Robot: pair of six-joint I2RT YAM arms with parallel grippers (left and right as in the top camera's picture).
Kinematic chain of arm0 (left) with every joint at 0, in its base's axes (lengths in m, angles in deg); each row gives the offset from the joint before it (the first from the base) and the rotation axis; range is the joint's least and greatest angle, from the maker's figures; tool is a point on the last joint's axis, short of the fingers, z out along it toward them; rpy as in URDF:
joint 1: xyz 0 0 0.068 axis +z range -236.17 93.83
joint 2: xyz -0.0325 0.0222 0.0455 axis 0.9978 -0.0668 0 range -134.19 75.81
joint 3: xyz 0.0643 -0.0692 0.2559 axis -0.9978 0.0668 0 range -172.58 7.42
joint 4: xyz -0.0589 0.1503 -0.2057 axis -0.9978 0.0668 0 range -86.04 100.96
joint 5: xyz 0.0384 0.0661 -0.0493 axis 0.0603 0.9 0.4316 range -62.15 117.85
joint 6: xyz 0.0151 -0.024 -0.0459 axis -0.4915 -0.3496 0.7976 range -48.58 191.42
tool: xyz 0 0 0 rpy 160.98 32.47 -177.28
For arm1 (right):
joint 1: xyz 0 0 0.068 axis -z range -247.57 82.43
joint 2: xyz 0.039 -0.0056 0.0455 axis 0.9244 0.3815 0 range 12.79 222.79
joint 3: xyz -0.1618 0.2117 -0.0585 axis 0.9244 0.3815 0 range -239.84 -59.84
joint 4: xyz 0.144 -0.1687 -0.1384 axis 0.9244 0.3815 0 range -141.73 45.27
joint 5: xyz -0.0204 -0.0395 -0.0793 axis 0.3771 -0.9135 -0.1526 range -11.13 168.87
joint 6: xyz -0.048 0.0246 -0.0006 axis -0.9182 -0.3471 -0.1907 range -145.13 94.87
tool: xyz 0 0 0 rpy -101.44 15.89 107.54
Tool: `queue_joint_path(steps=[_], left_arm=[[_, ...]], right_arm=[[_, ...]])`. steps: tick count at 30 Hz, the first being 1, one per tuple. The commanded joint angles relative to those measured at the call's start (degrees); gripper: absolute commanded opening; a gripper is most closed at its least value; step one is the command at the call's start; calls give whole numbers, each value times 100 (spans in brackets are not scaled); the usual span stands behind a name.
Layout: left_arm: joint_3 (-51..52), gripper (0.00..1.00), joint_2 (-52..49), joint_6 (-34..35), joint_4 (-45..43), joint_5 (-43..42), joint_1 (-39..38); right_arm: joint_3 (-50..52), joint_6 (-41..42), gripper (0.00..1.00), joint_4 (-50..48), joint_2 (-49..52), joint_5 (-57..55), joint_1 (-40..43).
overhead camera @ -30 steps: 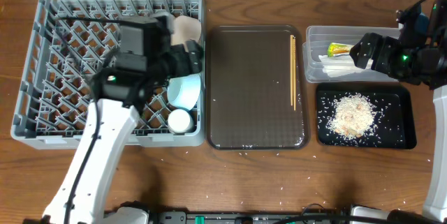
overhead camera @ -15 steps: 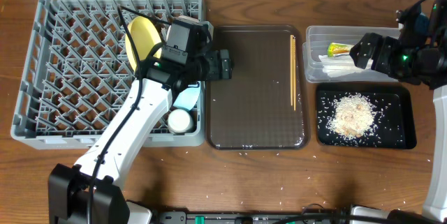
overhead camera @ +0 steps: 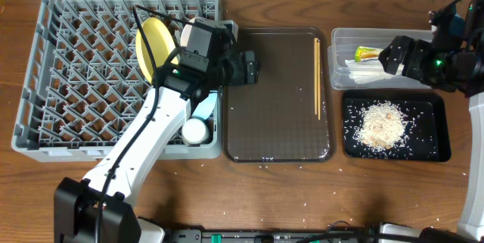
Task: Sort waste into correct bins and load items into the dishwasher
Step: 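Withdraw the left gripper over the dark tray toward the chopsticks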
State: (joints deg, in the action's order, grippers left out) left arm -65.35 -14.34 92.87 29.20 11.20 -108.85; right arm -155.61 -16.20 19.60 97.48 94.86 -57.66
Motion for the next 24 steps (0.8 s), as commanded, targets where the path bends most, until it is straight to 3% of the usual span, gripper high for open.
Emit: queue_joint_path(steps=[1,9,17,24], left_arm=[[-20,90,-31,208,-203,9,-116],[-20,91,-181,374,-356,732,-688],[-20,90,-726,376,-420,726,-929],[-22,90,-920,374,-1104,780,-929]], right_arm=[[-50,22,99,9,-4,-13,24],[-50,24,99,9,-4,-13,24],[-50,22,99,9,-4,-13,24],[-50,22,99,9,-4,-13,24]])
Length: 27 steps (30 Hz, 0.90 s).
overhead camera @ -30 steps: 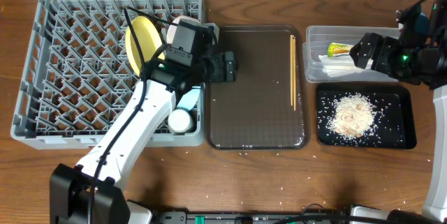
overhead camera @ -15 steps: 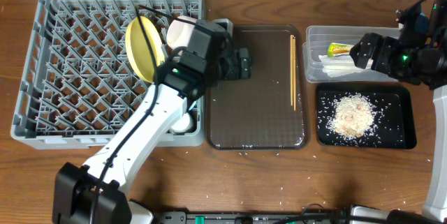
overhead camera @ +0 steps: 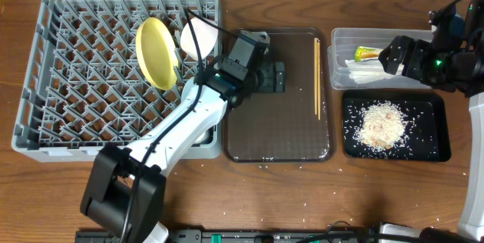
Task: Sort waste into correct bins and load items into the dishwasher
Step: 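Withdraw the left gripper over the dark tray toward the chopsticks, then lower the open left gripper onto the wooden chopsticks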
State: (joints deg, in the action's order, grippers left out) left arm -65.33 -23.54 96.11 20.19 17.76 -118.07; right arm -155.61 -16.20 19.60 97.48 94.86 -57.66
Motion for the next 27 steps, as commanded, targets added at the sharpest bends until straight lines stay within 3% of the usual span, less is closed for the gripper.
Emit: queue_joint_path(steps=[1,7,11,14,19,27], left_arm=[[-24,90,0,52,-240,140,-7],[-798,81,-120,46,632,138,-2],[-2339,80,-841,-223,2022,195,-212],[-2898,81,-1414,-251,2461,540,-382],[-2907,81,-2162,-131,2299,1233,-577],[-2905,81,-2997,-76,1475,1480,-1045]], right_arm=[[-50,22,99,9,-4,-13,24],[-50,22,99,9,-4,-13,24],[-50,22,99,9,-4,-13,24],[-50,22,99,9,-4,-13,24],[-50,24,99,9,-4,-13,24],[-50,22,99,9,-4,-13,24]])
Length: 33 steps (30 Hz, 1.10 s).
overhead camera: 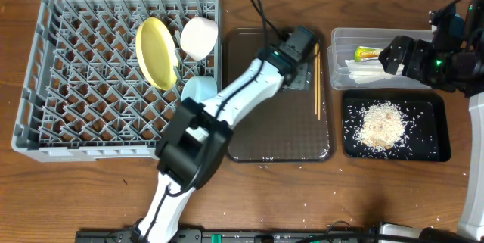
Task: Sort waste into correct bins and load items into the dishwasher
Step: 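Lower the open left gripper onto the wooden chopsticks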
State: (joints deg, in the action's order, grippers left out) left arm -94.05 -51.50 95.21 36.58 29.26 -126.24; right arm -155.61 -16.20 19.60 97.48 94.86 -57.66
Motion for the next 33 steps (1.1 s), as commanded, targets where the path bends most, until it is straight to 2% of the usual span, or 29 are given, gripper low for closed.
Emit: queue_joint_path(steps=[1,6,23,25,26,30,32,33], left_arm=[[-33,81,-251,13,-199,402,-280],[-24,81,-573,11,-501,575,-568],[0,80,-1032,11,-669,820,-664],[0,75,-1056,7,-658,898,-678],[0,67,-1056,9,-632,988,-678],[0,33,-1056,9,-503,1178,-671],[0,11,-1056,9,-439,1180,-656],[-2,8,-1056,9,-415,1180,-649]], right_arm=[[-50,22,99,9,-4,-13,24],[-50,22,99,9,-4,-13,24],[-50,22,99,9,-4,-13,24],[-50,22,99,9,-4,-13,24],[-50,22,99,9,-4,-13,24],[-50,22,99,9,-4,-13,24],[-50,22,99,9,-4,-13,24],[-50,22,99,9,-4,-13,24]])
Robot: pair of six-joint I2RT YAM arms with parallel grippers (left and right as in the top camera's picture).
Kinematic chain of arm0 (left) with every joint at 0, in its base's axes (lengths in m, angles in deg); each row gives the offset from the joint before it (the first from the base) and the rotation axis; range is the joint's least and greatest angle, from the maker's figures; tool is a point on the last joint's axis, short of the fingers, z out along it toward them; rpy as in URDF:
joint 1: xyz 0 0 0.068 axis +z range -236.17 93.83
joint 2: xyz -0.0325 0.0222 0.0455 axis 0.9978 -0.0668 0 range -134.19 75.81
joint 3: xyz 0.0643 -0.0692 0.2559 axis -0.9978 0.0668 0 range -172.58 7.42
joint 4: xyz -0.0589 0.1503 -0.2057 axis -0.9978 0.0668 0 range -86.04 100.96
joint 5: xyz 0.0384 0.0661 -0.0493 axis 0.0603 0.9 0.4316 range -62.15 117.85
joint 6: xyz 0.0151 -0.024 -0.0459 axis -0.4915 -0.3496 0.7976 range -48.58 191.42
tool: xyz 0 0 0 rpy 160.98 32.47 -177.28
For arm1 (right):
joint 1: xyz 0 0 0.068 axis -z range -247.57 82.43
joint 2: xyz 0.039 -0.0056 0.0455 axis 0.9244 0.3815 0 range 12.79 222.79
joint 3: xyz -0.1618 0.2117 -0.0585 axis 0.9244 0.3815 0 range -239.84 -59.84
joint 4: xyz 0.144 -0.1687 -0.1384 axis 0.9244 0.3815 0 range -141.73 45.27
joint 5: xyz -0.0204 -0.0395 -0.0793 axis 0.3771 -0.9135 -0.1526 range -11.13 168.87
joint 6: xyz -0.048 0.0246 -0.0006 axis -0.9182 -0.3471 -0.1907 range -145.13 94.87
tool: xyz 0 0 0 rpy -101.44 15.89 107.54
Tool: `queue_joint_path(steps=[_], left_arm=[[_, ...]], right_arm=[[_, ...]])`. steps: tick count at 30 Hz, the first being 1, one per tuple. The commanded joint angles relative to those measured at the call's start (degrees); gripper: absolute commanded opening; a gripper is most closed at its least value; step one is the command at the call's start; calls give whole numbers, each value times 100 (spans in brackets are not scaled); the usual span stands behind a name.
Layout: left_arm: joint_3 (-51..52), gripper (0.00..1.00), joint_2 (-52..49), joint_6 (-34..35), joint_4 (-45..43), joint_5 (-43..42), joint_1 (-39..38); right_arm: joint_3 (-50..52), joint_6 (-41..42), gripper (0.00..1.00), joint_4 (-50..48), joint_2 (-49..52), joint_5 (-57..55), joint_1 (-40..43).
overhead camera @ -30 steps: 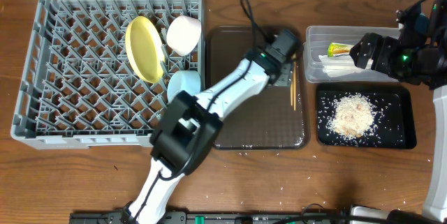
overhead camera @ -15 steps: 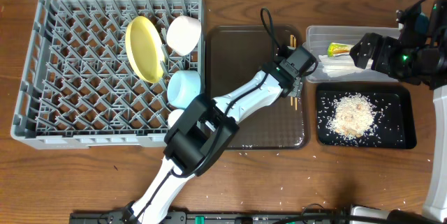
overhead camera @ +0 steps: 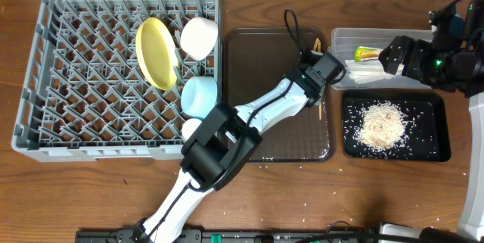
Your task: Sort waste into correct bins and load items into the dishwasher
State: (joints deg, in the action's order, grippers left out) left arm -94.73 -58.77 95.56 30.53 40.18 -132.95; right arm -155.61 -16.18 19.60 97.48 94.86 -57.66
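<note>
A pair of wooden chopsticks (overhead camera: 321, 111) lies along the right edge of the brown tray (overhead camera: 265, 122). My left gripper (overhead camera: 327, 70) reaches across the tray and sits over their middle, hiding that part; its jaws cannot be made out. The grey dish rack (overhead camera: 68, 84) holds a yellow plate (overhead camera: 155, 52), a white bowl (overhead camera: 199, 37), a light blue bowl (overhead camera: 200, 95) and a white cup (overhead camera: 191, 128). My right gripper (overhead camera: 392, 55) hovers over the clear bin (overhead camera: 342, 40), its jaws unclear.
The clear bin holds a green-yellow wrapper (overhead camera: 368, 52) and white scraps. A black tray (overhead camera: 435, 148) below it carries a heap of rice (overhead camera: 380, 126). Loose rice grains lie on the wooden table (overhead camera: 363, 190) around the trays.
My left gripper has shifted right and a little nearer, from the tray's upper right area onto the middle of the chopsticks. The right arm has not moved.
First my left gripper was at the rack's right edge beside the yellow plate. Then it was over the tray's left part, then near the tray's upper right by the chopsticks, and now over the chopsticks. The right gripper stayed above the clear bin throughout.
</note>
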Motion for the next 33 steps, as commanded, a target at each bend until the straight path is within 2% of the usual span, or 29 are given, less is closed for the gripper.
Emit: queue_joint_path(steps=[1,7,12,18,20,26,33], left_arm=[[66,8,-321,-24,232,85,39],[63,7,227,17,680,74,323],[63,7,1322,-59,1248,70,706],[66,8,2944,-863,2568,81,1403],[66,8,3215,-1176,3128,81,1744],[313,8,3224,-1362,4214,79,2743],[1134,7,3202,-1355,3991,-146,3316]], right_arm=[[-50,20,98,9,-4,-13,24],[-50,20,99,9,-4,-13,24],[-50,20,99,9,-4,-13,24],[-50,20,99,9,-4,-13,24],[-50,20,99,9,-4,-13,24],[-50,20,99,9,-4,-13,24],[-50,20,99,9,-4,-13,24]])
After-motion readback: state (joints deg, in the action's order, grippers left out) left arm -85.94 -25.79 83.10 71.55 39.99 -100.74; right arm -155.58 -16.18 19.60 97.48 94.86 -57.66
